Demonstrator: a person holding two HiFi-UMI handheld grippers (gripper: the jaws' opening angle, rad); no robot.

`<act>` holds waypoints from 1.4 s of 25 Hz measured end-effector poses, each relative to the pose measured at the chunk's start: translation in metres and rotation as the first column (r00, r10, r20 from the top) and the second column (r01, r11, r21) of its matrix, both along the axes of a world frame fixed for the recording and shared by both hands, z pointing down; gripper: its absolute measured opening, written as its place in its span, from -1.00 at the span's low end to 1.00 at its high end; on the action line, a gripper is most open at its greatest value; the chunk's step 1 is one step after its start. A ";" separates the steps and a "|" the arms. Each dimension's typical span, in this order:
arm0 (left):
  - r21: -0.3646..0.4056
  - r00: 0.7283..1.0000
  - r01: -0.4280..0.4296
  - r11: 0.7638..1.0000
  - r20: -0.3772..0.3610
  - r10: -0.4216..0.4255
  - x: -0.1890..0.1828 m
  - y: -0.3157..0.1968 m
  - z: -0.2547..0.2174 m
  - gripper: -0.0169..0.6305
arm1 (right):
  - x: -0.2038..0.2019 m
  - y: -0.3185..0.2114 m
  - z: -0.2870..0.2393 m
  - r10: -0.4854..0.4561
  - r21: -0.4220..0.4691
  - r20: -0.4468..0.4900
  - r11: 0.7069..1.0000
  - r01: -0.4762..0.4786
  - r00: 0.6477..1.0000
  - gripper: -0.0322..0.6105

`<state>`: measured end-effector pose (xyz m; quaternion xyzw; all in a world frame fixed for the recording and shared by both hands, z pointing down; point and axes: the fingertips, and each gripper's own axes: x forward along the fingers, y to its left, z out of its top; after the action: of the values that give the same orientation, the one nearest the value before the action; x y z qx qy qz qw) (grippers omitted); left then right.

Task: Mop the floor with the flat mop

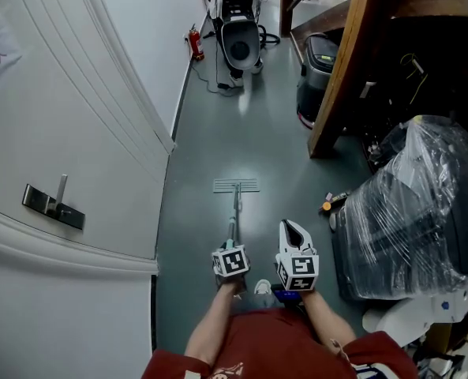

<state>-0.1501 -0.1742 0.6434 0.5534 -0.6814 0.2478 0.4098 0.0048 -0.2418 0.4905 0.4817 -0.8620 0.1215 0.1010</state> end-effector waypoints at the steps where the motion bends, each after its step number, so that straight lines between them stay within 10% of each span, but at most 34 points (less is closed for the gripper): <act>1: 0.001 1.000 -0.002 1.000 -0.001 0.002 -0.001 0.004 0.000 -0.56 | -0.002 0.005 -0.001 0.002 0.002 0.000 1.000 -0.002 1.000 -0.84; 35: -0.011 0.997 -0.072 0.997 -0.037 0.071 -0.006 0.244 0.016 -0.56 | 0.000 0.261 -0.001 0.096 0.026 -0.086 0.995 -0.094 0.992 -0.84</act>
<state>-0.1562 0.0695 0.6594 0.5793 -0.6521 0.2564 0.4164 0.0048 0.0192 0.4899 0.5280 -0.8342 0.0954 0.1275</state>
